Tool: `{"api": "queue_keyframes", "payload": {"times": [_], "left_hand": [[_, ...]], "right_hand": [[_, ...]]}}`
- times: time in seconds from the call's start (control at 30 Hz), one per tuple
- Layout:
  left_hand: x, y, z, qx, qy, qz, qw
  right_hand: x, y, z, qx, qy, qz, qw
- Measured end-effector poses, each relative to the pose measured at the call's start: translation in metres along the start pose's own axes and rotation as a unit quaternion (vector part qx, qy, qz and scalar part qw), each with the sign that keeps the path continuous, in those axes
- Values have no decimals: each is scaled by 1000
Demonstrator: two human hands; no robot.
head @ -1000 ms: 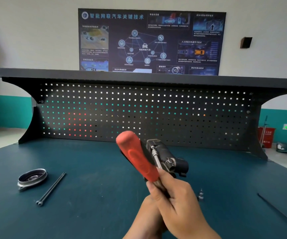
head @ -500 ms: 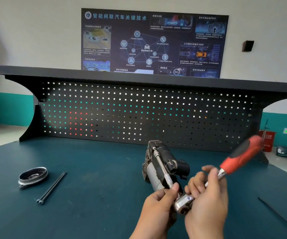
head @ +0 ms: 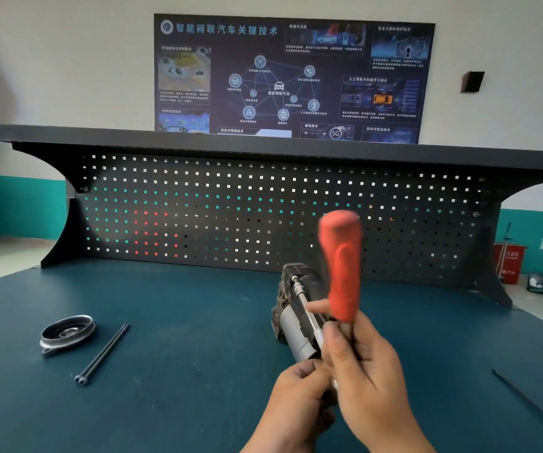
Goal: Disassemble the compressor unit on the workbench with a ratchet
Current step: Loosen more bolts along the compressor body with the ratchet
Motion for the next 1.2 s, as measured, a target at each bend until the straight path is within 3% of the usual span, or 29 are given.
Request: {"api": "queue_keyframes", "payload": {"times": [0.1,0.23,0.37,0.43,0.57,0.7,0.8,0.87,1.0,1.1,1.2], "left_hand": [[-2,2,-2,-6,-1,13,1000],[0,3,-3,-2,-18,23,1000],[1,4,-4,5,-25,9,1000],[-1,5,-8,8,-6,11,1000],[-6,9,-18,-8,2,19,1000],[-5,8,-25,-38,5,1,999],[-5,6,-27,-51,-9,-5,999],[-8,8,-30,-50,-18,3,999],[-8,11,-28,-35,-19,19,999],[-9,12,-31,-34,-25,34,999],[-8,11,-31,-43,-44,45,997]], "right_hand": [[-15,3,14,67,147,79,984],[-32,1,32,128,289,200,927],[-43,-13,53,168,359,308,865],[-46,-16,58,176,368,327,852],[-42,-4,46,146,323,255,900],[-25,9,21,84,210,68,972],[-5,7,13,56,87,-66,992],[-2,6,11,48,42,-93,994],[-9,6,10,48,33,-21,998],[-19,4,14,86,103,78,988],[-37,-1,30,153,264,207,929]]}}
Point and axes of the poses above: each hand's wrist, its own y-axis towards the middle knuckle, its own x-axis out of the palm, z = x × y, the point moved 9 cm from there along y, towards the middle knuckle, and after that the axes turned 10 degrees about x, right-handed, at the moved point
